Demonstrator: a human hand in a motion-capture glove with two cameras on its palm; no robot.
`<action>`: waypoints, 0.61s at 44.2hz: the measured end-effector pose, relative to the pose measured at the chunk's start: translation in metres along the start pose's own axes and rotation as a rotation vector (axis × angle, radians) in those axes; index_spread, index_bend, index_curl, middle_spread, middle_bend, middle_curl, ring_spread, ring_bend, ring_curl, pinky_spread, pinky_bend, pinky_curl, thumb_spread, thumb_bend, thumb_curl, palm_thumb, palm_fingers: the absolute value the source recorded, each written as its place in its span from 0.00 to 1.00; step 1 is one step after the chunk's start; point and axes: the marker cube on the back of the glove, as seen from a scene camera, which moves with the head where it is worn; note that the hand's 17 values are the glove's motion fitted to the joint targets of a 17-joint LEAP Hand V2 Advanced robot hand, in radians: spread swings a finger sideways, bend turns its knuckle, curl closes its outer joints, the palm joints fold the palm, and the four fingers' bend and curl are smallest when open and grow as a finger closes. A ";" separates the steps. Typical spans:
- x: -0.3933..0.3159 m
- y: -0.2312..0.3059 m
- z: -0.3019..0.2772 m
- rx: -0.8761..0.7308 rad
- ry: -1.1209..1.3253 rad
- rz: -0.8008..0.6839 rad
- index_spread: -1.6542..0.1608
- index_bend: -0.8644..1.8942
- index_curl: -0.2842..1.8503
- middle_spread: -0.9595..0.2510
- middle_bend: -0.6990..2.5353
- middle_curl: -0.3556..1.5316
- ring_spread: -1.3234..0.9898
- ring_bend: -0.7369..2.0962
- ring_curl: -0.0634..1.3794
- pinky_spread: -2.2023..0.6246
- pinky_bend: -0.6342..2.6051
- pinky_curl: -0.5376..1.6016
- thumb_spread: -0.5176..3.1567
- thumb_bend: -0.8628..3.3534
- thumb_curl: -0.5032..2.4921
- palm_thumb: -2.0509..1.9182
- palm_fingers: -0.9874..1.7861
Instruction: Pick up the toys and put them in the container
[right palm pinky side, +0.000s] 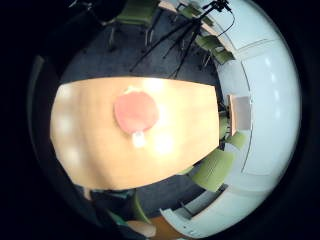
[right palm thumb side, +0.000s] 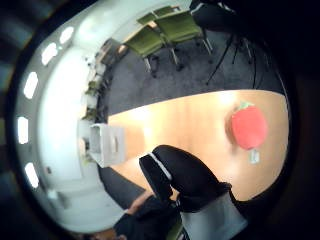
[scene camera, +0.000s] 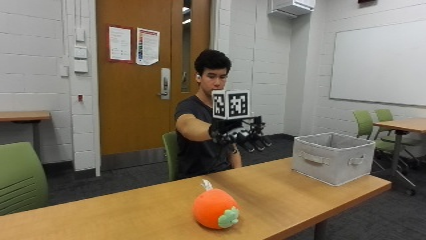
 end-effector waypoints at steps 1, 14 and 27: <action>0.007 -0.002 0.009 -0.010 0.002 0.005 0.69 0.38 0.40 0.65 0.31 0.46 0.45 0.45 0.22 0.75 0.48 0.39 0.43 0.19 0.25 0.50 0.35; 0.065 -0.012 0.106 -0.112 0.040 0.086 0.70 0.37 0.37 0.64 0.29 0.44 0.47 0.40 0.20 0.77 0.47 0.39 0.43 0.19 0.24 0.50 0.33; 0.103 -0.011 0.168 -0.255 0.038 0.149 0.70 0.36 0.34 0.64 0.27 0.42 0.51 0.36 0.19 0.79 0.48 0.40 0.42 0.19 0.24 0.50 0.32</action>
